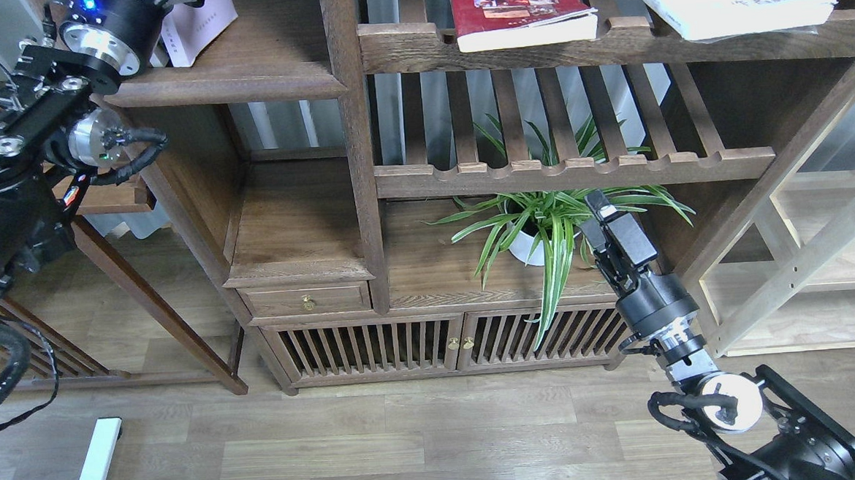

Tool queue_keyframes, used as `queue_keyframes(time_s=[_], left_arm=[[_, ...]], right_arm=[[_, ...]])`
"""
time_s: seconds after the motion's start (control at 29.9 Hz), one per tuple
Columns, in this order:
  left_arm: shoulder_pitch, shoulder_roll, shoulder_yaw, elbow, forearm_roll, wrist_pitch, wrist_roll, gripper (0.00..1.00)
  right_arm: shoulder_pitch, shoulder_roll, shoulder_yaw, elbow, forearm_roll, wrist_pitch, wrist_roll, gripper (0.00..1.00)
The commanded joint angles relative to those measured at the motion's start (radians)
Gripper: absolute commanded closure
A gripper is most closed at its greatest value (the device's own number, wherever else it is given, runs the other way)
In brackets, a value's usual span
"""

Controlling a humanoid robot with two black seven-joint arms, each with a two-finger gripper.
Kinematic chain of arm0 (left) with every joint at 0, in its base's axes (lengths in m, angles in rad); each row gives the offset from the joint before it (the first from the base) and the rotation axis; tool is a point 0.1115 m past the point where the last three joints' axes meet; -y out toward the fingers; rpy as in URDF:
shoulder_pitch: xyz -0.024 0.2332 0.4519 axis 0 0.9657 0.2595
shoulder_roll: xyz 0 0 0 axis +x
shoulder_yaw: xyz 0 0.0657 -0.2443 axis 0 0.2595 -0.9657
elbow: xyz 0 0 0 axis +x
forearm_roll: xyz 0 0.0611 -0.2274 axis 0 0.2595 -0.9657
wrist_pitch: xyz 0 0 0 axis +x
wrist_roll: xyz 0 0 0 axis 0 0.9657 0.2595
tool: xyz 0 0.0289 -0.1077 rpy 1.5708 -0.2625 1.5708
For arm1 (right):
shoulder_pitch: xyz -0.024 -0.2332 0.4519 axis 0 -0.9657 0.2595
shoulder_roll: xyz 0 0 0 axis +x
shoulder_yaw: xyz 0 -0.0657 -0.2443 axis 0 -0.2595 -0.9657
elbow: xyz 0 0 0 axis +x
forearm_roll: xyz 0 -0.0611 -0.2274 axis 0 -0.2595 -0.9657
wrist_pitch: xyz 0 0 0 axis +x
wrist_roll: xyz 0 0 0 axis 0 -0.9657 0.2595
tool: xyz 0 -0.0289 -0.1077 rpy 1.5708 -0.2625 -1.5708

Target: Organize books on shelf

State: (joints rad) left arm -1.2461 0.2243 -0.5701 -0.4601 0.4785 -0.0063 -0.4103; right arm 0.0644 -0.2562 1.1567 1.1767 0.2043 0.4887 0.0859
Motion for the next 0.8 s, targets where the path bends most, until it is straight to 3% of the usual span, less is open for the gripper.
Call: queue_keyframes(time_s=[0.0,0.77], left_arm=[[0.001,-0.028,-0.013,0.026,-0.001,-0.001,-0.010,0.84],[-0.022,-0.039,-0.004,0.052,-0.046,0.002,-0.019,0.81]], right_arm=[[0.000,-0.003,0.000,0.000,0.000,0.000,0.000,0.04],[-0.002,-0.005,0.005,0.000,0.001,0.000,0.000,0.05]])
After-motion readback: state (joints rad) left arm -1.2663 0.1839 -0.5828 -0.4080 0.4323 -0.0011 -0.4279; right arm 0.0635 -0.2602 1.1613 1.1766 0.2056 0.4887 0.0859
